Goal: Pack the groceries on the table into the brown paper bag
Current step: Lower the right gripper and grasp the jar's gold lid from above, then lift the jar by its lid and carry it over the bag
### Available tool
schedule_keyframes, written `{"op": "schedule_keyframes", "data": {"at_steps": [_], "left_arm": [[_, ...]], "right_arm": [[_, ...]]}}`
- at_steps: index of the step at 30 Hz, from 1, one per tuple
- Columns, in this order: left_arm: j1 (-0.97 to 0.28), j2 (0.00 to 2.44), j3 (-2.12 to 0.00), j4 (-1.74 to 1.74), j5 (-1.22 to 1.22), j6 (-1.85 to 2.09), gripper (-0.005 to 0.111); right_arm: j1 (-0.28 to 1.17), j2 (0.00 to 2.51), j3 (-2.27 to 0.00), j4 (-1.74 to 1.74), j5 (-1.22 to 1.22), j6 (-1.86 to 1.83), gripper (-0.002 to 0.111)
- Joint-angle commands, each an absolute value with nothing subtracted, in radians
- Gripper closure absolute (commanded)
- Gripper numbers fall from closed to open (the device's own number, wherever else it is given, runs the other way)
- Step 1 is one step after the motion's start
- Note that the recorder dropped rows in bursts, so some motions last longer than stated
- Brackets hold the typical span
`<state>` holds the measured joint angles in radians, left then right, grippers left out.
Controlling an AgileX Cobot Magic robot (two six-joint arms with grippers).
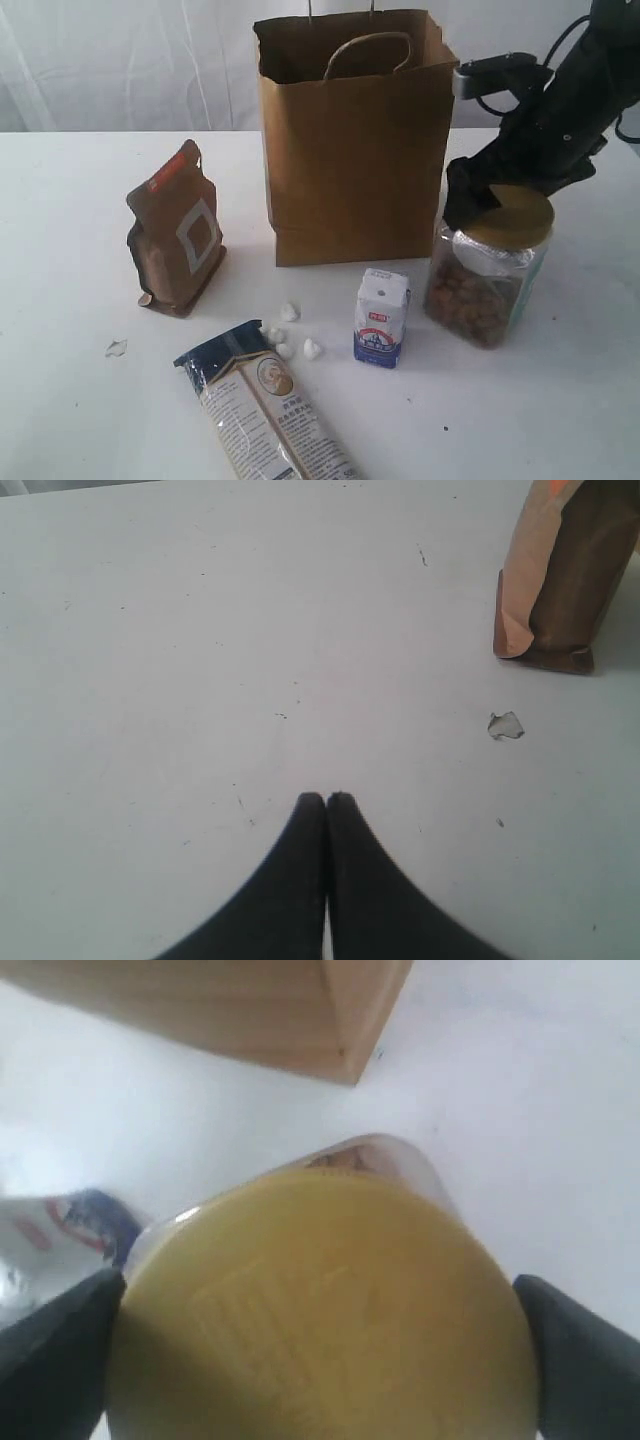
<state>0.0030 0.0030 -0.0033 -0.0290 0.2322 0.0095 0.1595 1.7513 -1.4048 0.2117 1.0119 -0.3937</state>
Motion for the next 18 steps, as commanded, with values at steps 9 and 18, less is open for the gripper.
{"op": "schedule_keyframes", "data": {"at_steps": [9,18], "left_arm": [[-0.003,0.000,0.000,-0.029,0.232,0.000,0.107],[-0.003,0.000,0.000,-0.029,0.232,0.000,0.107]], "right_arm": [[0.160,1.635,-1.405,0.105,1.101,-0.372,0.076],[0.160,1.516,-1.424,0.105,1.221,-0.324,0.076]]}}
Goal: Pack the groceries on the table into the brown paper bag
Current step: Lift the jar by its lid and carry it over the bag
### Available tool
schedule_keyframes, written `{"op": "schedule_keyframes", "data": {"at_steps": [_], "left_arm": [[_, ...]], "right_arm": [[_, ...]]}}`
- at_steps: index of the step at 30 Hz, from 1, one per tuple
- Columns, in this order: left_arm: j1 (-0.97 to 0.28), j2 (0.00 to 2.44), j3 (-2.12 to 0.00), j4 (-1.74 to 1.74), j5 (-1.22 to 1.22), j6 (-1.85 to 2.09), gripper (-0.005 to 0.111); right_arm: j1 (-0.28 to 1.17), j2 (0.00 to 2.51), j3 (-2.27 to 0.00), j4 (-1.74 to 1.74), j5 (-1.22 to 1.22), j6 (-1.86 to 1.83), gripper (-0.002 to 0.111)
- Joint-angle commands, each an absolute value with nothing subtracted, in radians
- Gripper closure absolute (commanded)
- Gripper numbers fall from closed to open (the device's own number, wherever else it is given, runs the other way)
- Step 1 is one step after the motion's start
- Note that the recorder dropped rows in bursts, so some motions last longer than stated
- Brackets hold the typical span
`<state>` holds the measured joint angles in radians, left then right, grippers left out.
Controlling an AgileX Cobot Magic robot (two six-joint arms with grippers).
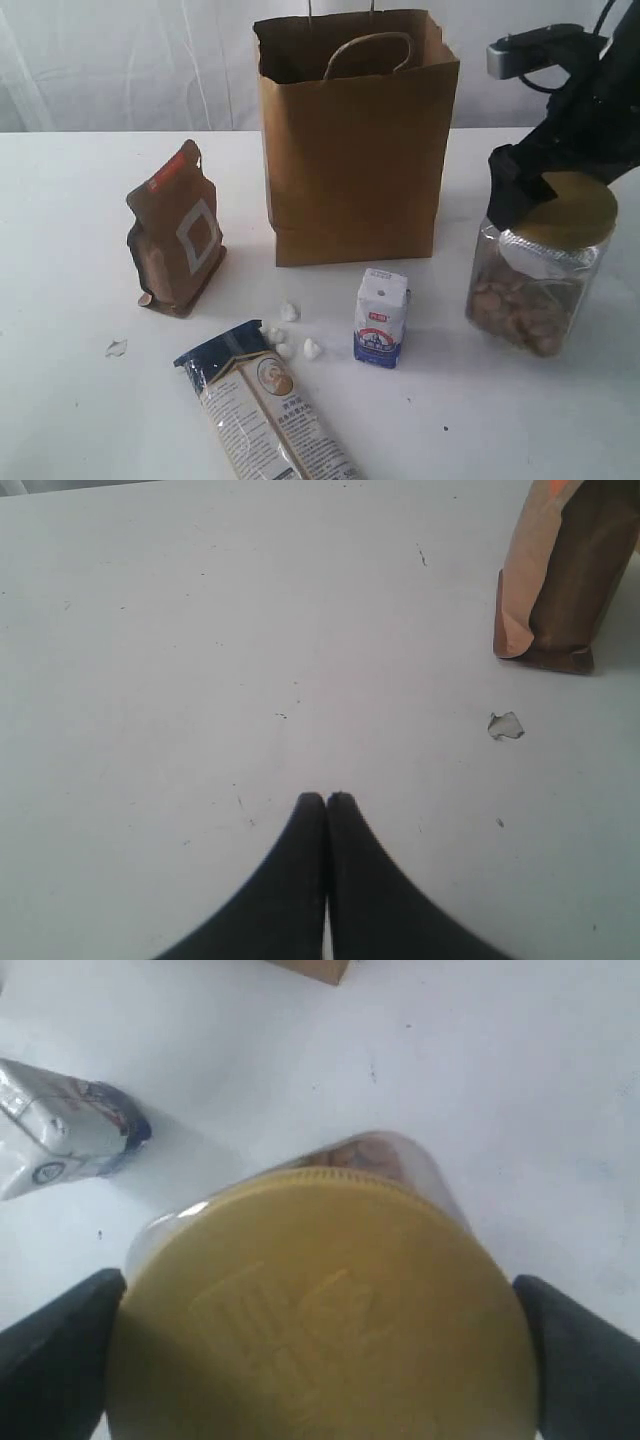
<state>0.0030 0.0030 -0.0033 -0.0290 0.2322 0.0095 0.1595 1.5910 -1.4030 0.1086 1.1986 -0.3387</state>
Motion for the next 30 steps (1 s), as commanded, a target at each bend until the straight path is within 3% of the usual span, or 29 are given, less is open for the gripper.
{"op": "schedule_keyframes", "data": {"at_steps": [1,12,21,30], "left_arm": [[-0.003,0.000,0.000,-0.029,0.232,0.000,0.107],[-0.003,0.000,0.000,-0.029,0.232,0.000,0.107],[-0.003,0.000,0.000,-0.029,0.232,0.000,0.107],[-0.003,0.000,0.000,-0.029,0.232,0.000,0.107]], "right_arm": [[0.160,1.501,-1.438,0.105,1.221,-0.317,0.076],[0.160,1.435,-1.728,0.167,1.221,-0.299,0.076],[0.160,1.571,-1.983,0.640,1.178,-0.313,0.076],[0.160,1.688,-2.026,0.966,0.997,-0.439,0.076]]}}
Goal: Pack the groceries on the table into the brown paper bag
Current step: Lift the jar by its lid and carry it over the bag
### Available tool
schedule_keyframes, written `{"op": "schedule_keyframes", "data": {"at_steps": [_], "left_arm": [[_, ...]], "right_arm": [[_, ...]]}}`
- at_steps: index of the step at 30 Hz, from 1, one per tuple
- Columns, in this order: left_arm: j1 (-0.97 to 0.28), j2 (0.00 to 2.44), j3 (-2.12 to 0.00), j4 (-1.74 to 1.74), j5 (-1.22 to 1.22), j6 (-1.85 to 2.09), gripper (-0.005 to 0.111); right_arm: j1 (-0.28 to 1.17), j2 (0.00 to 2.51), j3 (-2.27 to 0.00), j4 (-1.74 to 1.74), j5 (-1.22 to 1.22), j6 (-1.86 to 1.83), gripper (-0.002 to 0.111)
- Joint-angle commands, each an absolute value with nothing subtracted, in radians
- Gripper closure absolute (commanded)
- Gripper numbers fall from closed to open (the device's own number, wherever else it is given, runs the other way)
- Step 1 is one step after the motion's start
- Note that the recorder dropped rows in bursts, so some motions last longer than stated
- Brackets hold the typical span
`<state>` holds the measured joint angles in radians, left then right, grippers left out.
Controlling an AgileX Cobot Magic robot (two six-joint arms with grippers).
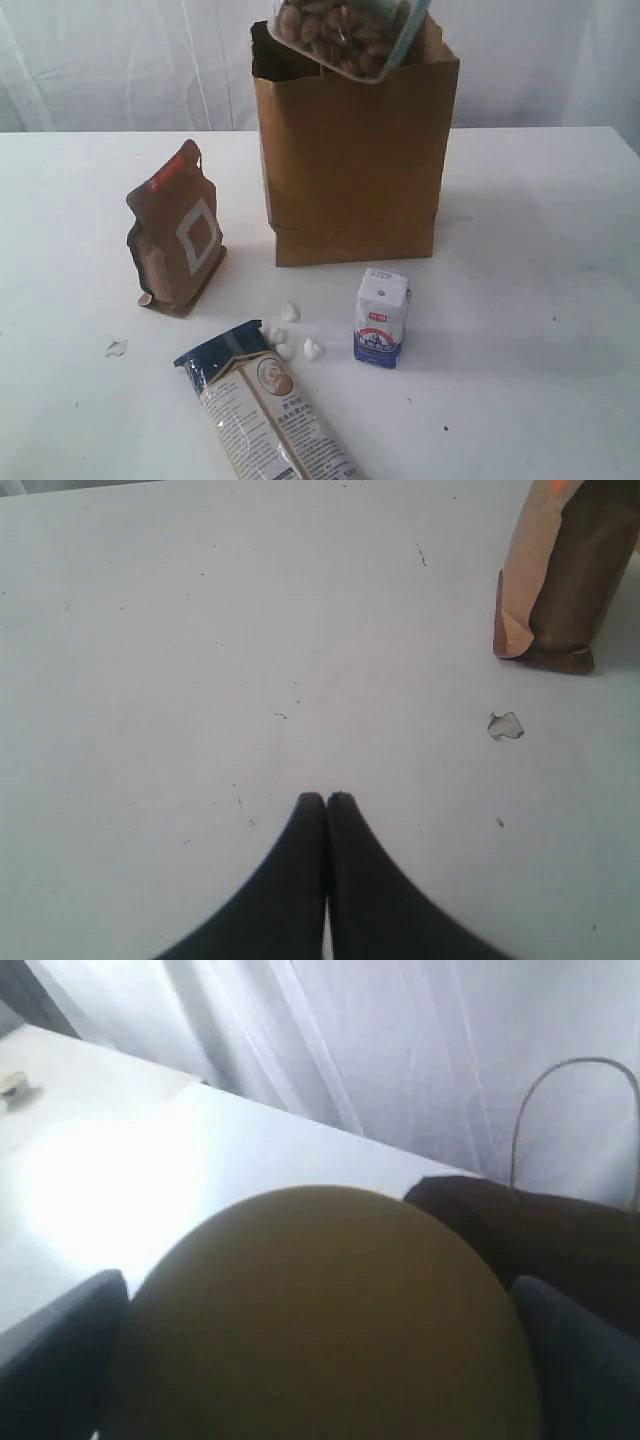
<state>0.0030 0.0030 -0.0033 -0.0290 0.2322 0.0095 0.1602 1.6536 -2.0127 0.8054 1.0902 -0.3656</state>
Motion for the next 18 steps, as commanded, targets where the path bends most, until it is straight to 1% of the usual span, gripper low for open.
{"op": "schedule_keyframes", "data": {"at_steps": [1,3,6,8,13,18], "left_arm": [[-0.003,0.000,0.000,-0.029,0.232,0.000,0.107],[-0.003,0.000,0.000,-0.029,0.232,0.000,0.107],[-0.003,0.000,0.000,-0.029,0.232,0.000,0.107],[-0.003,0.000,0.000,-0.029,0.232,0.000,0.107],[-0.003,0.000,0.000,-0.029,0.232,0.000,0.107],[-0.003,0.000,0.000,-0.029,0.232,0.000,0.107]], "right_arm": [[0.160,1.698,-2.026,0.996,0.984,-0.454,0.076],[0.160,1.716,-2.026,1.079,0.934,-0.495,0.076],[0.162,1.752,-2.026,1.246,0.781,-0.626,0.076],[0.169,1.766,-2.026,1.250,0.743,-0.658,0.076],[0.171,1.794,-2.023,1.239,0.708,-0.766,0.078],[0.171,1.779,-2.023,1.274,0.751,-0.740,0.078]]}}
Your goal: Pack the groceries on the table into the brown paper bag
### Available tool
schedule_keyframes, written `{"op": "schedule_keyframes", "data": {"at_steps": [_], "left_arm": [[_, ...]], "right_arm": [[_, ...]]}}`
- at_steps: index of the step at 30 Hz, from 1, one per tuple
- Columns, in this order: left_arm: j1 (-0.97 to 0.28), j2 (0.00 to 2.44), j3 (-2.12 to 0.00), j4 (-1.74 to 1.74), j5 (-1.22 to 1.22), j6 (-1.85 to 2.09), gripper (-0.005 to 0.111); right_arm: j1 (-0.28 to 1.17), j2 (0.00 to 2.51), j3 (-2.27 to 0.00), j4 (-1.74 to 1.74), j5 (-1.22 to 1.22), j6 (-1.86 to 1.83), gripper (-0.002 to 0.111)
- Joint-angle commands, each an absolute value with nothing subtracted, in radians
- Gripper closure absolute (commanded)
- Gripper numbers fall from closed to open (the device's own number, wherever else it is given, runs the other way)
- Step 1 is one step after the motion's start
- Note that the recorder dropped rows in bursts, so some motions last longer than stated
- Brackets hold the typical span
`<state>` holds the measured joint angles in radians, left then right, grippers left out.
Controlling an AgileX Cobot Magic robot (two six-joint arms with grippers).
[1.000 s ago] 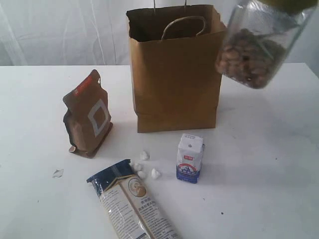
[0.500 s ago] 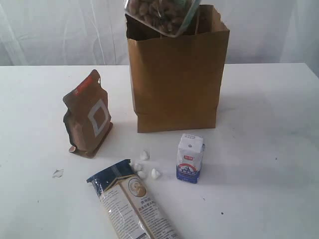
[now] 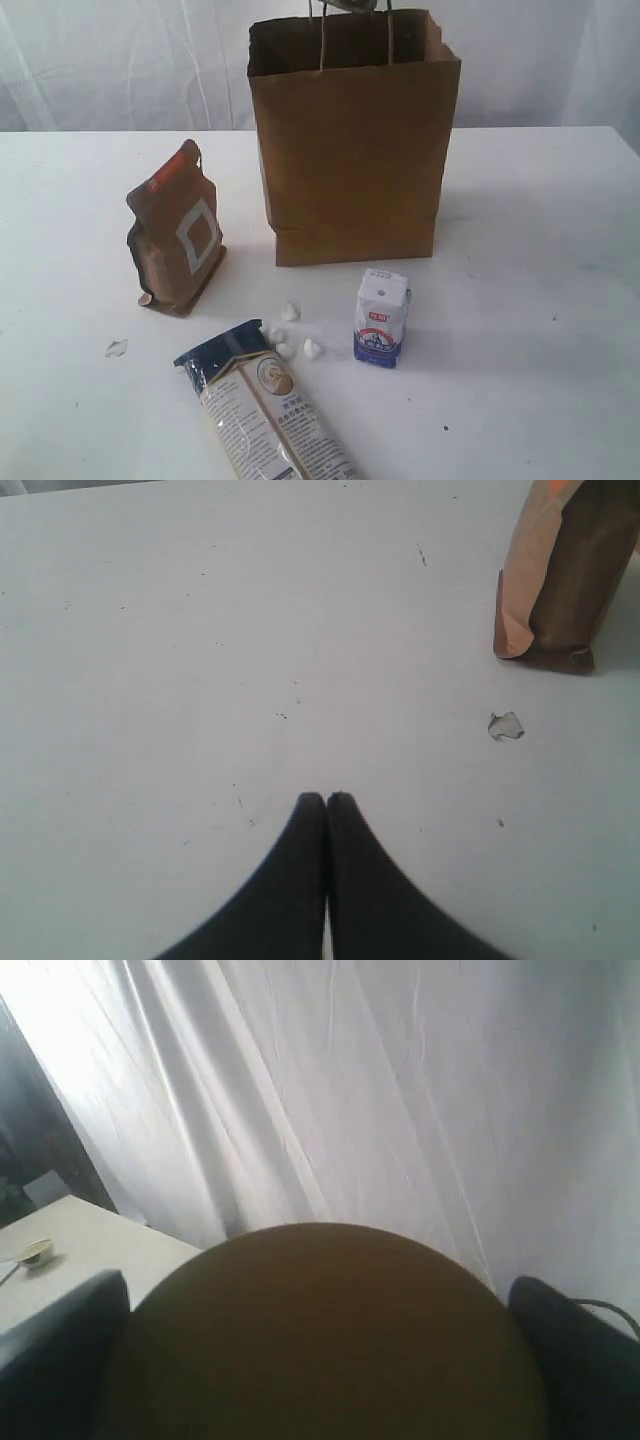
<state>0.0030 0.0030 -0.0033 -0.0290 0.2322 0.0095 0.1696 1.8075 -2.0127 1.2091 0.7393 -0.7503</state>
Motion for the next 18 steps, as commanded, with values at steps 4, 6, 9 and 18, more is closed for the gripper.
{"op": "schedule_keyframes", "data": {"at_steps": [4,6,9,18], "left_arm": [[-0.003,0.000,0.000,-0.029,0.232,0.000,0.107],[-0.003,0.000,0.000,-0.029,0.232,0.000,0.107],[-0.003,0.000,0.000,-0.029,0.232,0.000,0.107],[-0.003,0.000,0.000,-0.029,0.232,0.000,0.107]], "right_arm": [[0.171,1.722,-2.023,1.380,0.808,-0.765,0.078],[0.171,1.689,-2.023,1.387,0.765,-0.845,0.078],[0.171,1.666,-2.023,1.387,0.557,-0.932,0.078],[0.171,1.764,-2.023,1.270,0.709,-0.938,0.078]]}}
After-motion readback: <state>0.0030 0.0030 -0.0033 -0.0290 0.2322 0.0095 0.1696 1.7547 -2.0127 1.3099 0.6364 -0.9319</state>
